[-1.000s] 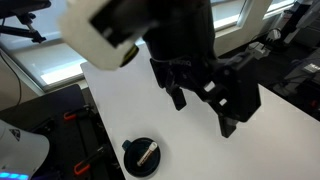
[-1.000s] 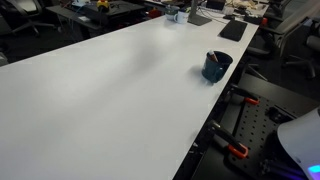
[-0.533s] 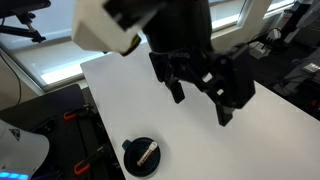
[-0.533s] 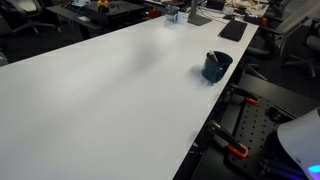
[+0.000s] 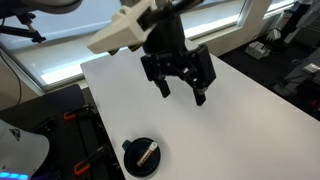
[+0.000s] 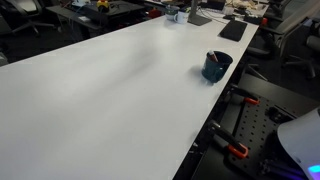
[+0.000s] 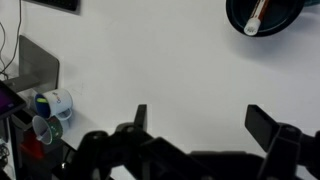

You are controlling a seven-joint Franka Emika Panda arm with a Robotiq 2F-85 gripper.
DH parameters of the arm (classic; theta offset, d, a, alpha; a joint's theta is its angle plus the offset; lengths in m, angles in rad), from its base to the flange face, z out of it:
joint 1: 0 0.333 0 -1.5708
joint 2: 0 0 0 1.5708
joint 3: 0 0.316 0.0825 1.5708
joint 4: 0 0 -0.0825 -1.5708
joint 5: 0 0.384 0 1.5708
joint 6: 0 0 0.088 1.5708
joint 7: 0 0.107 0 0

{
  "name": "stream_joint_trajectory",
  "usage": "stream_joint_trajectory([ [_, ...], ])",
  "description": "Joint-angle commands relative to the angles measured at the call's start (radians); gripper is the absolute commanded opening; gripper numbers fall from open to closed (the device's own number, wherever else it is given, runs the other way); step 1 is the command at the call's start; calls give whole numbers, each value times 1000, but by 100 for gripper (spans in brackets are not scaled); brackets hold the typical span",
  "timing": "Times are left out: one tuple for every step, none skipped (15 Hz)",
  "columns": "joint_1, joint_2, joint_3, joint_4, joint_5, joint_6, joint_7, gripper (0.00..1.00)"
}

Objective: Move the sharpie to the table

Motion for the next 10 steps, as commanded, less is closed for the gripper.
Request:
stream_joint_trajectory([
  [10,73,-5,-1,-34,-43,35,100],
  [13,93,-12,1,-22,-54,26,100],
  [16,111,-21,4,-5,-64,10,100],
  [18,129,-29,7,8,-68,0,100],
  [20,144,-39,9,34,-77,-21,100],
  [23,158,-48,14,65,-92,-45,100],
  [25,169,-60,19,116,-110,-83,100],
  [27,181,-67,28,164,-133,-115,100],
  [28,191,-76,38,219,-162,-160,100],
  [27,202,-82,51,263,-189,-191,100],
])
